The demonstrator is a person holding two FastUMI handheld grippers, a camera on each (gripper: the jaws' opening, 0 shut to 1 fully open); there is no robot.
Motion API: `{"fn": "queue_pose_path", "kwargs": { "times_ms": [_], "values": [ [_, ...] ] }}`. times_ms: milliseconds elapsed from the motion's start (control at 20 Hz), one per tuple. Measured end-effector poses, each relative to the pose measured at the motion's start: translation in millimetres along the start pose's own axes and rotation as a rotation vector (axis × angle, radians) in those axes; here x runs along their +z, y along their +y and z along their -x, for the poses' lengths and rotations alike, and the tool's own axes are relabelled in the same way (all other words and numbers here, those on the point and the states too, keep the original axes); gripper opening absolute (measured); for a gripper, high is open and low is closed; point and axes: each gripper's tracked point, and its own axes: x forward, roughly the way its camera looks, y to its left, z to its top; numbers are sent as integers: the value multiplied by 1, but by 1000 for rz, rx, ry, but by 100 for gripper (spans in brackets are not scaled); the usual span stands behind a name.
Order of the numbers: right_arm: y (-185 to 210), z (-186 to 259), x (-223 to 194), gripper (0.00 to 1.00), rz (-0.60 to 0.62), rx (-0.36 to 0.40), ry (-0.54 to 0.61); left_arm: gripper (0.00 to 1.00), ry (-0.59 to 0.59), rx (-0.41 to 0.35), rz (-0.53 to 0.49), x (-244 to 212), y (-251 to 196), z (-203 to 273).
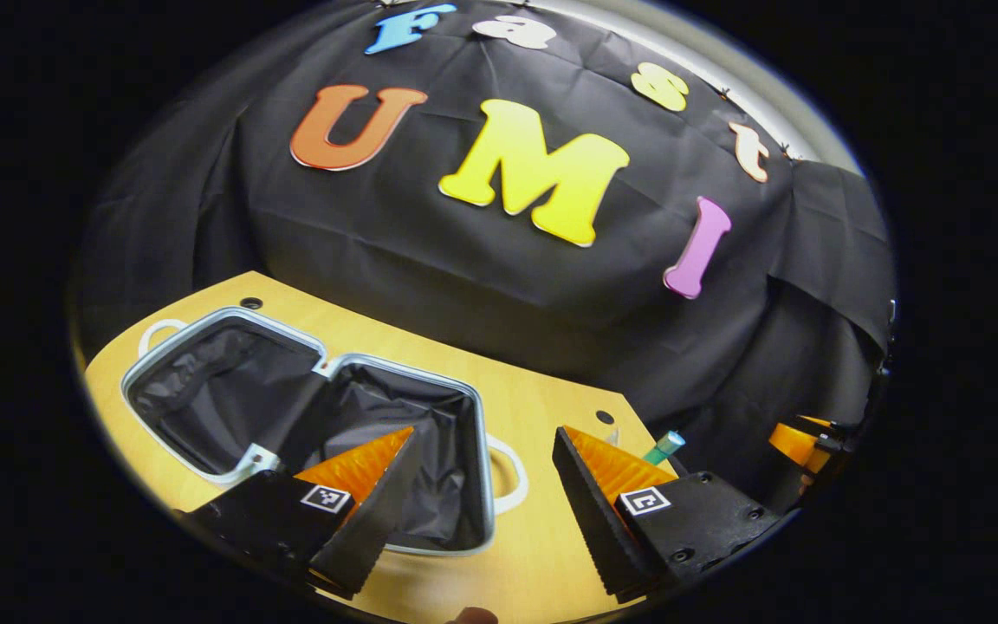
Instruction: First open the suitcase, pack the skin care products into it, and then close the suitcase.
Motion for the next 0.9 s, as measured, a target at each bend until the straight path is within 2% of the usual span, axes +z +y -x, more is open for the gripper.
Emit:
{"fn": "queue_pose_path", "kwargs": {
  "times_ms": [300, 600, 800, 900],
  "values": [
    [-34, -8, -47, 82, 4, -4, 82, 97, 155, -61, -103, -74, -69, -50],
    [-35, -23, -76, 82, 25, 11, 139, 97, 252, -110, -215, -132, -115, -108],
    [-34, -34, -88, 80, 35, 15, 163, 97, 287, -100, -229, -157, -123, -148],
    [-34, -45, -95, 83, 37, 16, 180, 97, 294, -76, -231, -165, -125, -168]
  ]
}}
